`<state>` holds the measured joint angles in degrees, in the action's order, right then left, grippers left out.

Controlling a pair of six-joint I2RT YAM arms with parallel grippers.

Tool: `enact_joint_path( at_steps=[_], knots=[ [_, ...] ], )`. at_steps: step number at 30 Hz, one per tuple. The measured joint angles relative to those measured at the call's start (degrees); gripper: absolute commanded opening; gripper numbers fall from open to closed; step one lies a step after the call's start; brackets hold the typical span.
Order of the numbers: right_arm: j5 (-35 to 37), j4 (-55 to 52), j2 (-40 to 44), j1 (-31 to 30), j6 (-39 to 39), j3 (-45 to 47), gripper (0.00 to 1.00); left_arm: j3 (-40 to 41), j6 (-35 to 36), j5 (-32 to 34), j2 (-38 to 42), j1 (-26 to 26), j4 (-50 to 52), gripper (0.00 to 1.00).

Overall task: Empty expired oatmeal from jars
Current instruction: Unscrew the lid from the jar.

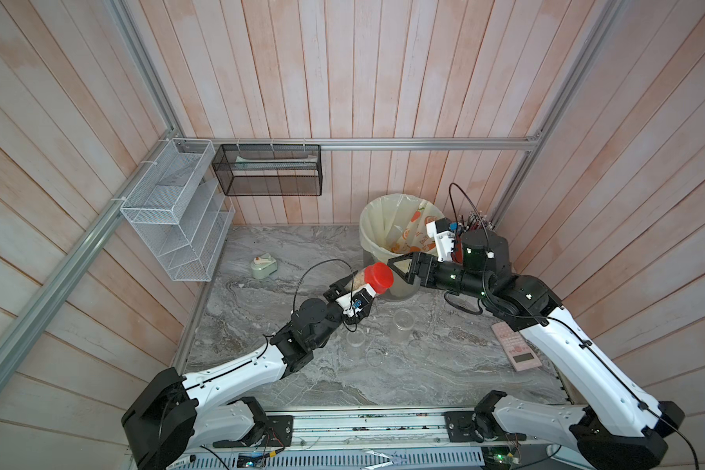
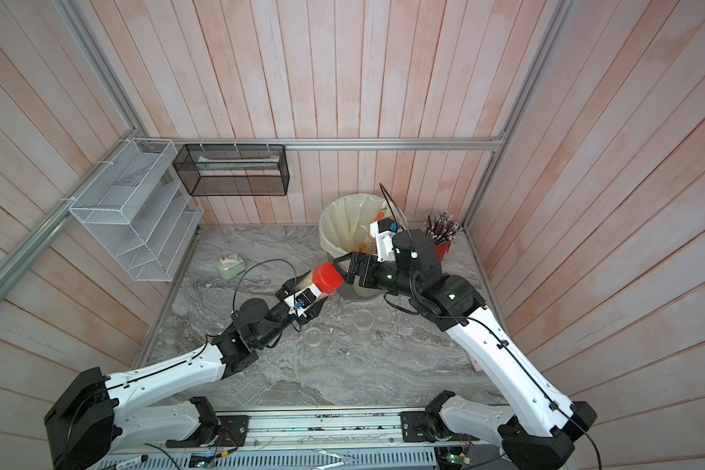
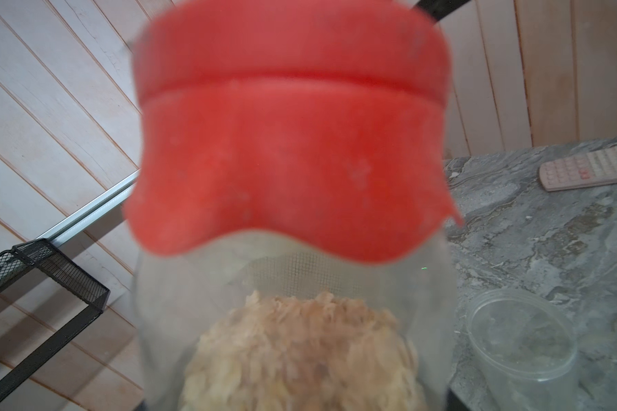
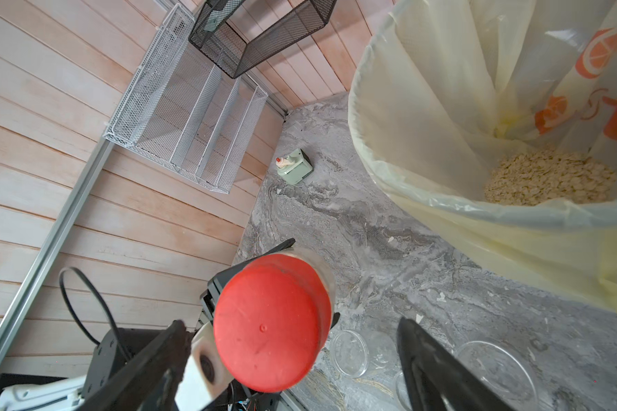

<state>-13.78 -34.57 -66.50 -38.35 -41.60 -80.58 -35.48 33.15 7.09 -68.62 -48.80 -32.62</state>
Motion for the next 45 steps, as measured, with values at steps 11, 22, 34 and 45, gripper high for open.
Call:
enact_joint_path(
  at_steps=[11, 22, 34, 45],
  knots=[
    [0.5, -0.2, -4.9, -3.8, -2.1, -0.5, 0.91, 0.0, 2.9, 2.8, -0.1, -0.7, -0.4, 0.1],
    [0.2, -0.2, -6.9, -4.5, 0.0, -2.0, 0.78, 0.0, 3.3, 3.9, -0.1, -1.0, -0.3, 0.09],
    [2.4, -3.6, -8.2, -6.9, 4.1, -3.8, 0.51, 0.0, 1.5, 2.6, 0.0, -1.1, 0.6, 0.09],
    [-2.8, -9.1, -10.1, -7.5, 25.0, -6.2, 0.43, 3.2, -12.1, -8.5, 3.9, -0.1, 3.7, 0.09]
  ],
)
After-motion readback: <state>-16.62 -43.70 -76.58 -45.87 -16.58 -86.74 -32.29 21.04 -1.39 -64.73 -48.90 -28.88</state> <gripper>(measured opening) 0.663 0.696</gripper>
